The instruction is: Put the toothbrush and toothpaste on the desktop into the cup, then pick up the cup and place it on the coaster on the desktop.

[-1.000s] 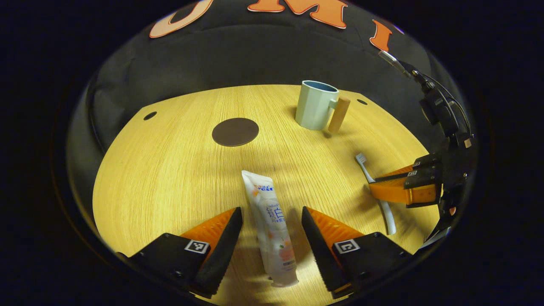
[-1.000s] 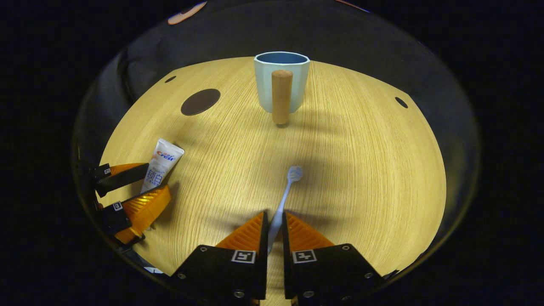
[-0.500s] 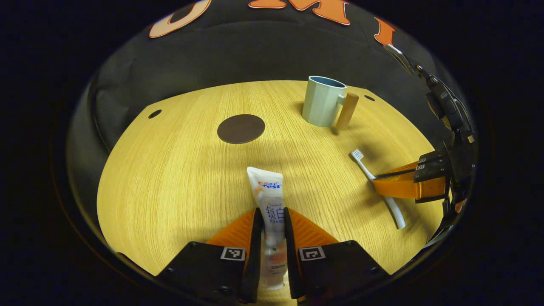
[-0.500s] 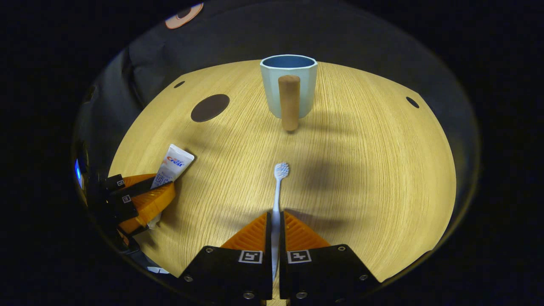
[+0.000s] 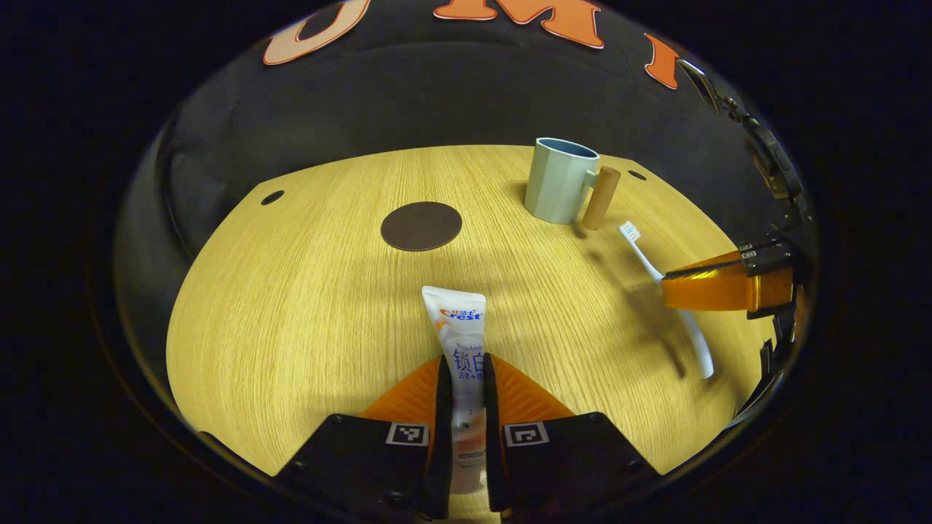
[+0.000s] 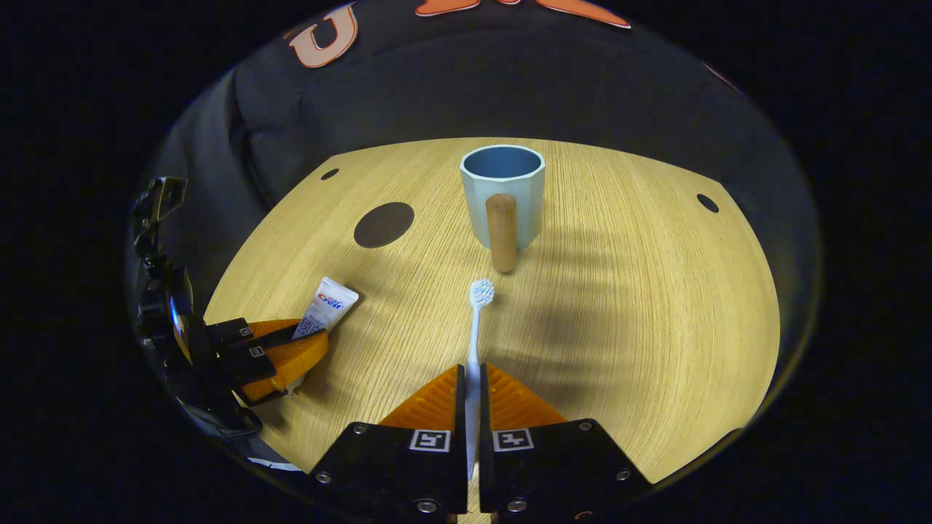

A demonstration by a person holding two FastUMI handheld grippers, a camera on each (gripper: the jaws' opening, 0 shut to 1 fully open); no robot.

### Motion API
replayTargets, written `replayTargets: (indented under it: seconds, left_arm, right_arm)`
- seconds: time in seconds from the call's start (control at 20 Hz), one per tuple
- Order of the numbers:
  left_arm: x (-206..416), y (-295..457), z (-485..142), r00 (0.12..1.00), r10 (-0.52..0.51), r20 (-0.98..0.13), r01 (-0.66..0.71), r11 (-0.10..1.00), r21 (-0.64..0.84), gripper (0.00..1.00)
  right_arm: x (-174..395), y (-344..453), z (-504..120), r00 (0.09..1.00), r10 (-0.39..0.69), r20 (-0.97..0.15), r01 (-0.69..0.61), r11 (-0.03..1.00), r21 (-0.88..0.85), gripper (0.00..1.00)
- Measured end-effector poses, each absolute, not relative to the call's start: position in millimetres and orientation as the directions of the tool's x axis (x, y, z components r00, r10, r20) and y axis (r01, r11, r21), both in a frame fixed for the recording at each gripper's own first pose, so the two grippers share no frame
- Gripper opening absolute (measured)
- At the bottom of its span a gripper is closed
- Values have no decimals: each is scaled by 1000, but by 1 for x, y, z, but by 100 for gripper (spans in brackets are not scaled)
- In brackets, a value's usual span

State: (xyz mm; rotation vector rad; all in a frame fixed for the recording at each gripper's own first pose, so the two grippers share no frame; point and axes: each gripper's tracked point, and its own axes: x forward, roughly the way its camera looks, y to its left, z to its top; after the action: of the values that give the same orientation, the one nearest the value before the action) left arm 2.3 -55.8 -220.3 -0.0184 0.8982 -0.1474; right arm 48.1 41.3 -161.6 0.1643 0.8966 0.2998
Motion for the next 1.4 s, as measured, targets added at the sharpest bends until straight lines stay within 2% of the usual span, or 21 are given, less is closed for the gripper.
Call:
replayTargets:
  seconds: [0.55,0.75,1.05,1.25,1.4]
  left_arm:
    - [5,-56,-218,636,-146,-758,107,989,-101,23]
    - [5,-56,-218,642,-145,-753,96,989,-108,24]
    - [7,-58,-218,651,-146,-745,86,989,-119,24]
    - [7,-56,-216,665,-142,-733,74,990,-124,23]
    - [7,-56,-216,672,-142,-727,70,989,-128,23]
  right_arm:
    - [85,38,-93,762,362,-536,-252,930,269,7]
    - [102,31,-66,831,334,-445,-252,939,234,7]
    - [125,28,-42,875,330,-355,-257,937,237,7]
    - [133,25,-46,901,291,-322,-231,950,211,7]
    - [158,22,-40,919,288,-271,-229,946,229,7]
